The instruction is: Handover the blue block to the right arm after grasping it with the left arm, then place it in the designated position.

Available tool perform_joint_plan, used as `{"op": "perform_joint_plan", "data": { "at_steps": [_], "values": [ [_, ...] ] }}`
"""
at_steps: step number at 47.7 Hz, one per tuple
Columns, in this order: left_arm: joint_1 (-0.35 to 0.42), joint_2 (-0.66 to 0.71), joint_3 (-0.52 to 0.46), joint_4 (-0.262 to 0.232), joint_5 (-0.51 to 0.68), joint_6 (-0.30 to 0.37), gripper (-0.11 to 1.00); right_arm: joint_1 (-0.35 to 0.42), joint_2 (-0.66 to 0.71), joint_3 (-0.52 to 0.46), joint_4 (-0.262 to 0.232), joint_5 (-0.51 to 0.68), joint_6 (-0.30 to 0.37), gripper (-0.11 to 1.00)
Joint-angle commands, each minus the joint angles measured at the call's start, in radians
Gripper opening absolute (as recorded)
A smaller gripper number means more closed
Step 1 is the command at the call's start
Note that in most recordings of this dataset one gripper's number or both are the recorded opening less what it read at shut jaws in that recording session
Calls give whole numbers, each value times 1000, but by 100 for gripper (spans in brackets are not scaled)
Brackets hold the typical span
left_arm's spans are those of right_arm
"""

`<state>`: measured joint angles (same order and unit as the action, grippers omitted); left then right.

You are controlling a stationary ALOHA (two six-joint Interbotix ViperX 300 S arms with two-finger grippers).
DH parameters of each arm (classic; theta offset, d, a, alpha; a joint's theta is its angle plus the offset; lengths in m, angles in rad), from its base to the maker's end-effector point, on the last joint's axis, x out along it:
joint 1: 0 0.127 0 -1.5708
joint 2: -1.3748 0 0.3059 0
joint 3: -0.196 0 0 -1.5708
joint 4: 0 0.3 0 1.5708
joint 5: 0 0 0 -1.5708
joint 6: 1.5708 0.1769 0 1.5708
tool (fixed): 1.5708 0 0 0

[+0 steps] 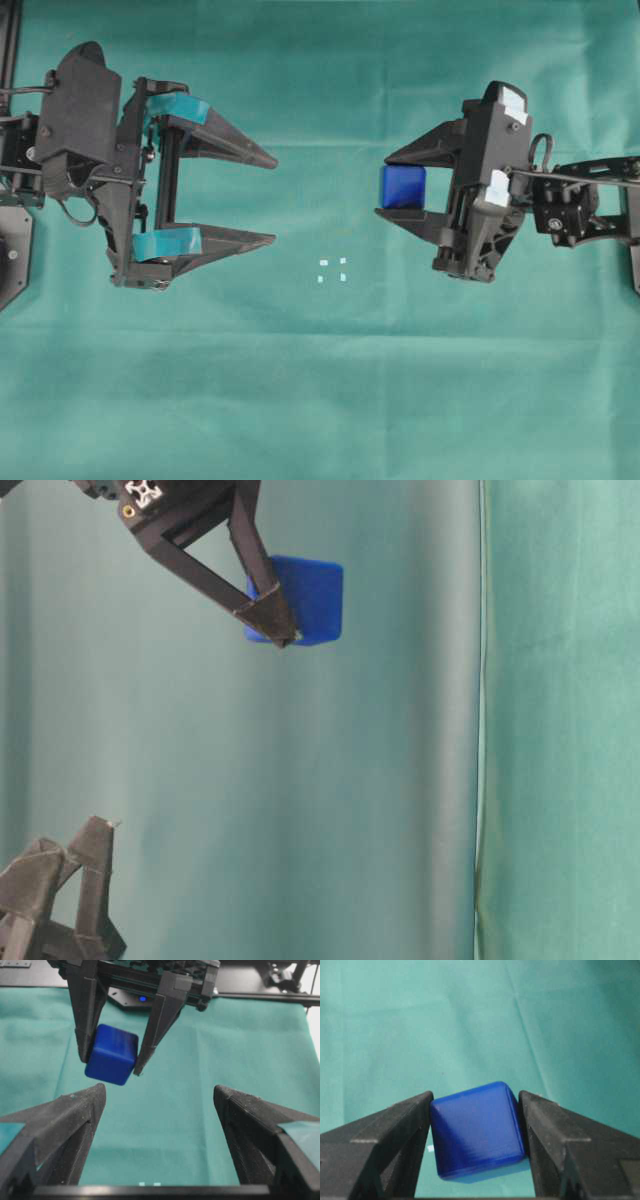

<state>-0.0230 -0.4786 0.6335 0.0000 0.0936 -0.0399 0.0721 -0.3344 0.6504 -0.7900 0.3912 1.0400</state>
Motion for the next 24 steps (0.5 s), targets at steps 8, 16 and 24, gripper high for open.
{"op": "perform_joint_plan", "data": {
  "at_steps": [8,16,24],
  "values": [
    [2,-6,-28,-2,-3,0,100,3,-18,-11,2,-3,-3,59],
    [2,-6,-28,-2,-3,0,100,3,-11,-12,2,-8,-3,59],
    [2,-6,-28,-2,-3,0,100,3,31,-15,2,-12,2,59]
  ]
}}
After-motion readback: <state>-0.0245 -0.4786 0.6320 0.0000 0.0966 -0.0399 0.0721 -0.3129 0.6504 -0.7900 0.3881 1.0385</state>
